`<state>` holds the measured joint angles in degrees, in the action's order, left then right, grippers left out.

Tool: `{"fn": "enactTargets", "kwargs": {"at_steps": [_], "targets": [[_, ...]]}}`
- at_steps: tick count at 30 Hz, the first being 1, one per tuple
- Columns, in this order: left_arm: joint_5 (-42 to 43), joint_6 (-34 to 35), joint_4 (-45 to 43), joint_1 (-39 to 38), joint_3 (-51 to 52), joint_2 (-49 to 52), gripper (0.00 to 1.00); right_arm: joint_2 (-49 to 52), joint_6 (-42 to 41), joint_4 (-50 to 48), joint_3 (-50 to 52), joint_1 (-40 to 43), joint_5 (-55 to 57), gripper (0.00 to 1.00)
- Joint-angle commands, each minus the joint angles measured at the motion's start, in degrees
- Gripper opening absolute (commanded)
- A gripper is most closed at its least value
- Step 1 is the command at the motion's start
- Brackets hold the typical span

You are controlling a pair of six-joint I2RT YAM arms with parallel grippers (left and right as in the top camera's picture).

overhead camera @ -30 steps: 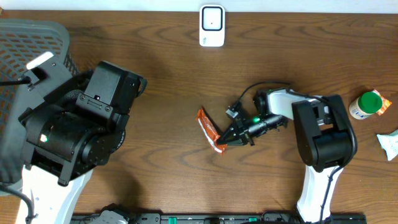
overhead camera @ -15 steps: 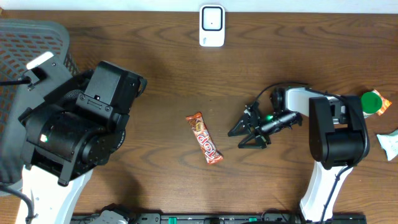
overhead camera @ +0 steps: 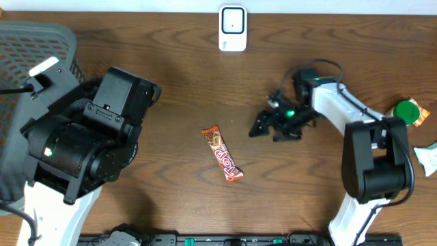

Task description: Scan the item barcode

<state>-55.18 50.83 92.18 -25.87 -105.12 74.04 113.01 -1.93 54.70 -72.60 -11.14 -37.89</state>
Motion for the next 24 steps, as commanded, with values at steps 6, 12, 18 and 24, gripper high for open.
{"fn": "enactTargets", "kwargs": {"at_steps": [6,12,18,24], "targets": [[-0.31,0.48,1.86,0.35,-0.48,0.07,0.98,3.23,2.43,-3.80,-0.59,-10.67,-0.20,0.99],[-0.28,0.48,1.86,0.35,-0.48,0.07,0.98,5.09,1.55,-8.11,-0.59,-13.90,-3.17,0.99],[-0.31,0.48,1.86,0.35,-0.48,0.07,0.98,6.43,1.55,-8.72,-0.59,-15.28,-1.16,0.97],[-0.31,0.48,1.86,0.35,-0.48,0.07,0.98,10.05,1.55,-8.87,-0.59,-17.53,1.01,0.90]]}}
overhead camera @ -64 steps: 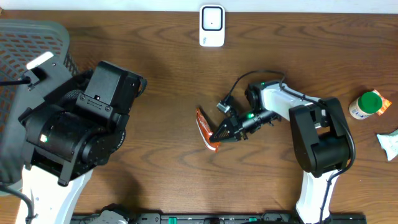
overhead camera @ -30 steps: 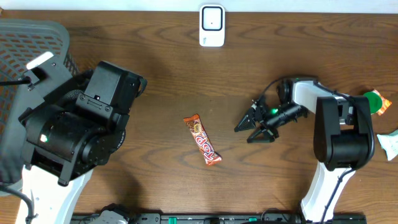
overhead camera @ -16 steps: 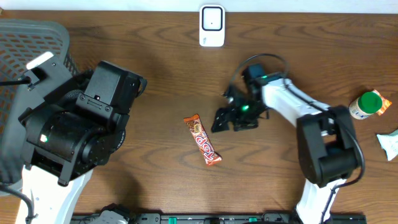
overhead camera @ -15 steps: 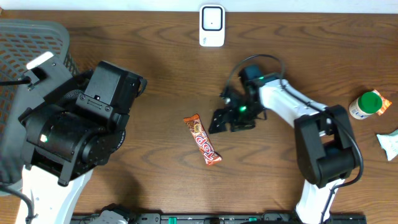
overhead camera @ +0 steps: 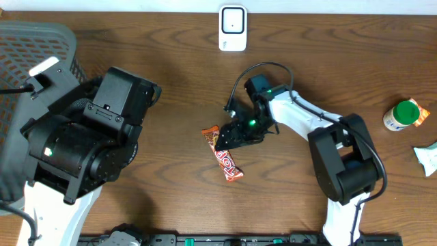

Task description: Scan the item barcode

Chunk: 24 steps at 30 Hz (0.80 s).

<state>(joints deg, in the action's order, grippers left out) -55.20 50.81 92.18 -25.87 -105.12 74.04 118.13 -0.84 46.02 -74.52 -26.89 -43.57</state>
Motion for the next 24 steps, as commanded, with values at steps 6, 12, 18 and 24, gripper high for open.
{"fn": "enactTargets", "kwargs": {"at_steps": [6,12,18,24], "targets": [[-0.28,0.50,1.86,0.35,-0.48,0.07,0.98,7.85,-1.77,-0.15,1.11,-4.79,13.62,0.78],[-0.28,0.50,1.86,0.35,-0.48,0.07,0.98,7.89,-1.88,-0.24,1.03,-4.00,15.67,0.37],[-0.28,0.50,1.86,0.35,-0.48,0.07,0.98,7.89,-1.68,-0.66,1.03,-3.96,15.72,0.10],[-0.28,0.50,1.86,0.35,-0.48,0.07,0.98,7.76,-0.39,-0.11,-0.61,-3.13,18.82,0.01]]}}
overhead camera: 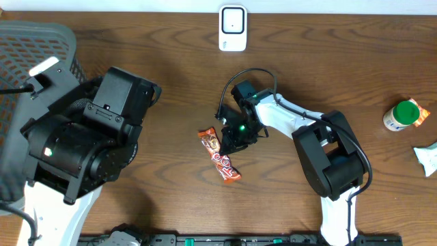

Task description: Scan the item barcode

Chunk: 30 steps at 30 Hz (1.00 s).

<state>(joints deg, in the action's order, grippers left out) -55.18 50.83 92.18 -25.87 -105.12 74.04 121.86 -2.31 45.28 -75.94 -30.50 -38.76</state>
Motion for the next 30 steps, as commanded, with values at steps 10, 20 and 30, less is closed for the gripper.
{"fn": "enactTargets", "kwargs": {"at_steps": [10,20,30], "targets": [[-0.31,0.48,1.86,0.35,-0.48,0.04,0.98,-4.46,-3.56,11.67,-7.63,1.42,44.70,0.01],[-0.31,0.50,1.86,0.35,-0.48,0.07,0.98,-7.17,-8.35,13.40,-7.30,-2.49,69.24,0.02],[-0.31,0.48,1.86,0.35,-0.48,0.07,0.98,-7.10,-16.06,12.68,-7.26,-13.05,93.00,0.01]]}}
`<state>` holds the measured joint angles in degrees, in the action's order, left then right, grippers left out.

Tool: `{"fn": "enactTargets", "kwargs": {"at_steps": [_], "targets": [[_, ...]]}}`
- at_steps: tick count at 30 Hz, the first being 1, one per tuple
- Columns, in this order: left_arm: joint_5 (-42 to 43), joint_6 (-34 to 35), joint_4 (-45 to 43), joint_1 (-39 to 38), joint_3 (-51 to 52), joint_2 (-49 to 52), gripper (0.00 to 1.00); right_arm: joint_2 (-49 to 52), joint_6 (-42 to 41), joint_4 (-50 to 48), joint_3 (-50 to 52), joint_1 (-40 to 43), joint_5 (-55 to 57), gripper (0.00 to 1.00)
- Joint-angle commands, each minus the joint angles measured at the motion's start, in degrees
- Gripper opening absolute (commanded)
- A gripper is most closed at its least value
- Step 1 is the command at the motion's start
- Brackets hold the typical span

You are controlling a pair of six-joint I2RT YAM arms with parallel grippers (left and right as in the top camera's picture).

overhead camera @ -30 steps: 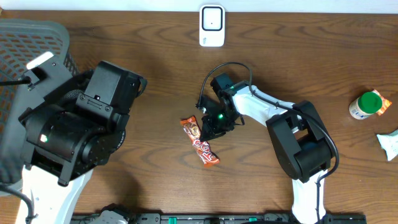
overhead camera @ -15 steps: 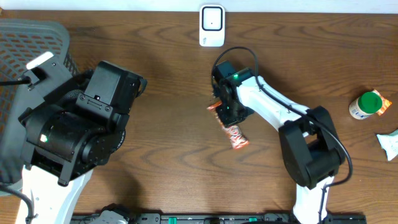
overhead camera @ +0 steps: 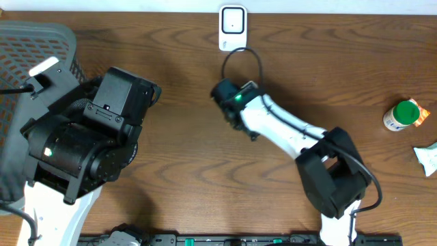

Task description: Scan the item barcode

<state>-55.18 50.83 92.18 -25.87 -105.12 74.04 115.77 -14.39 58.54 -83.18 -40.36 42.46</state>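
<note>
The white barcode scanner [overhead camera: 233,29] stands at the table's far edge, centre. My right gripper [overhead camera: 222,94] hangs just in front of it, a little to the left, its wrist lit green. Its fingers are hidden under the wrist in the overhead view. The orange candy bar does not show anywhere on the table; it is hidden, apparently under that gripper. The left arm [overhead camera: 89,137] fills the left side, and its gripper is out of sight.
A grey mesh basket [overhead camera: 34,48] sits at the far left, partly behind the left arm. A green-capped bottle [overhead camera: 401,115] and a white packet [overhead camera: 427,158] lie at the right edge.
My right gripper was down on the candy bar at the table's middle. Now it is up near the scanner, and the bar is gone from the table.
My right gripper was first to the right of the candy bar, apart from it. Then it reached the bar's upper end, then stood on the bar, which shifted slightly left. Now gripper and bar are gone from there, toward the scanner.
</note>
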Motion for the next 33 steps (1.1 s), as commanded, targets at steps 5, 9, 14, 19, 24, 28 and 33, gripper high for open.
{"fn": "enactTargets", "kwargs": {"at_steps": [5,9,14,19,24,28,33], "targets": [[-0.31,0.48,1.86,0.35,-0.48,0.07,0.98,0.09,-3.48,-4.07,0.90,-7.13,12.87,0.01],[-0.31,0.48,1.86,0.35,-0.48,0.07,0.98,2.80,-3.32,-5.01,1.68,-10.19,12.98,0.01],[-0.31,0.48,1.86,0.35,-0.48,0.07,0.98,6.62,-3.32,-5.03,1.70,-14.27,13.00,0.01],[-0.31,0.48,1.86,0.35,-0.48,0.07,0.98,8.35,-3.28,-4.94,1.75,-19.78,11.54,0.01],[-0.31,0.48,1.86,0.35,-0.48,0.07,0.98,8.37,0.35,-4.81,1.77,-24.30,3.43,0.03],[-0.31,0.48,1.86,0.35,-0.48,0.07,0.98,8.37,0.31,-3.85,1.77,-27.30,-1.60,0.05],[-0.31,0.48,1.86,0.35,-0.48,0.07,0.98,8.37,0.33,-3.82,1.77,-30.62,-4.68,0.08]]}}
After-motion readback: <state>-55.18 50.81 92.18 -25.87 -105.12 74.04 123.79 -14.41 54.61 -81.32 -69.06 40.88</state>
